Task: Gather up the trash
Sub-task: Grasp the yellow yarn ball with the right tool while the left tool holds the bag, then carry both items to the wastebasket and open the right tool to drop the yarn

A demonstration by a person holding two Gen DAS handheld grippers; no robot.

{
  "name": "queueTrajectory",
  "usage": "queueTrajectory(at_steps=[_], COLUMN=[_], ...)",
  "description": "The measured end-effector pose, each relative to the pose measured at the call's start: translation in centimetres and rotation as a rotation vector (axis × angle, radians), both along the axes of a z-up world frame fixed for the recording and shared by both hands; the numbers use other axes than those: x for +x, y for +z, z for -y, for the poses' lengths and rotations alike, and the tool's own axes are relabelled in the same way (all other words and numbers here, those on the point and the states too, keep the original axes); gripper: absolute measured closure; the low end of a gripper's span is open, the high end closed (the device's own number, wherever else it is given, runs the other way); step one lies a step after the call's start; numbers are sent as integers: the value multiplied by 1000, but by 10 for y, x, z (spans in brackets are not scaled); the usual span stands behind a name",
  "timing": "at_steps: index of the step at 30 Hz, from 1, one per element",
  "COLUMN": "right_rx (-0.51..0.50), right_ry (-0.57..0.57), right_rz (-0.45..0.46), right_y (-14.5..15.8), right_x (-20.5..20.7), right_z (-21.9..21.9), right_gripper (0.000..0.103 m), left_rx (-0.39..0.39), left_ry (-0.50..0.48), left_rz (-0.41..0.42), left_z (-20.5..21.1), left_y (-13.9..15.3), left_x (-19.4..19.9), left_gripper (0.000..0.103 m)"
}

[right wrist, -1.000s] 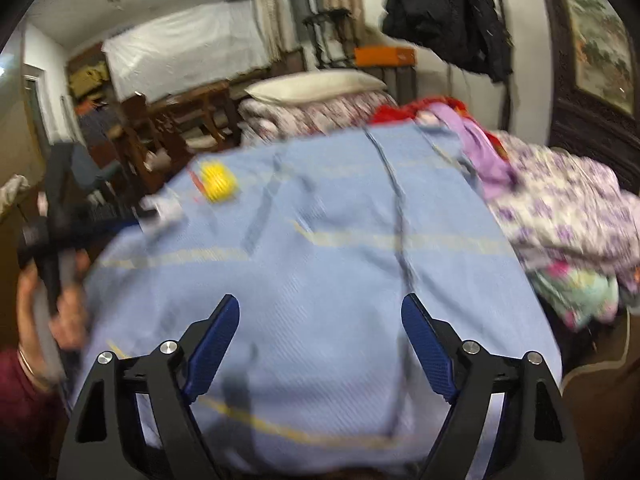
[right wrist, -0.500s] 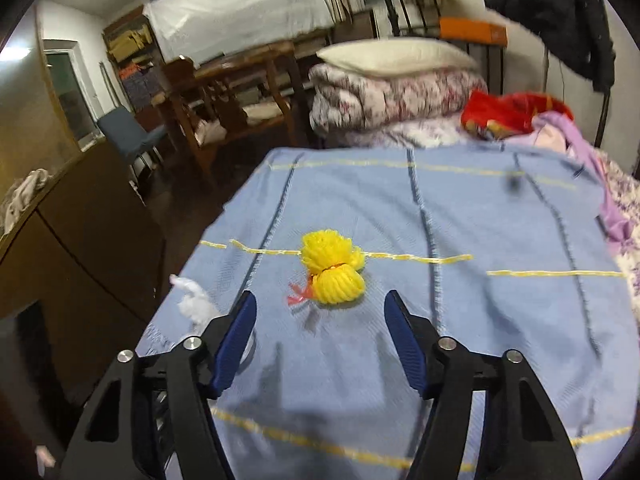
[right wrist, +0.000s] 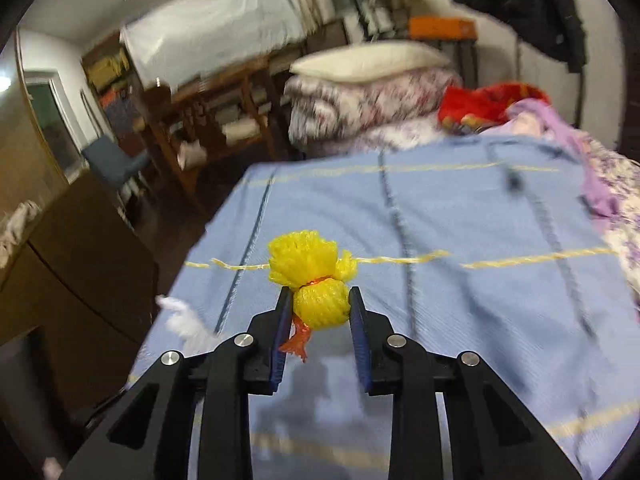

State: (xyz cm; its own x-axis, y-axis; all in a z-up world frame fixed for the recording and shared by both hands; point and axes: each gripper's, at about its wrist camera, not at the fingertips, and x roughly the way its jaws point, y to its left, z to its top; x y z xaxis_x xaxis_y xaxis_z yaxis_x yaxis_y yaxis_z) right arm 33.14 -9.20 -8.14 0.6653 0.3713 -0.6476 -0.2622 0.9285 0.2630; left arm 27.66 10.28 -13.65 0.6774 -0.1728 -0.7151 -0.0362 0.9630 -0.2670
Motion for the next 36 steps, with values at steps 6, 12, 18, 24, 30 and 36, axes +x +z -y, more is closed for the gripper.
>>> queueTrajectory(at_steps=[6, 12, 18, 24, 30, 36], right_rx=[33, 21, 24, 52, 73, 112], right_ry=[-74, -138, -168, -175, -173, -195], right_rz=[6, -21, -14, 33, 91, 140], right_y=[6, 3, 2, 14, 32, 46], right_x=[-76, -125, -148, -170, -197, -226], right_z=[64, 111, 135, 152, 167, 190], right_gripper=[74, 74, 74, 74, 74, 74], left_rx=[76, 148, 154, 190, 208, 203], left_ry=[5, 22, 1, -20, -40, -72], left_rz=[-2, -5, 5, 80, 139, 172], left_z=[12, 22, 35, 53, 73, 93], left_y=[1, -1, 11, 47, 76, 95], left_x=[-1, -4, -27, -60, -85, -108], left_gripper=[77, 78, 79, 79, 79, 79])
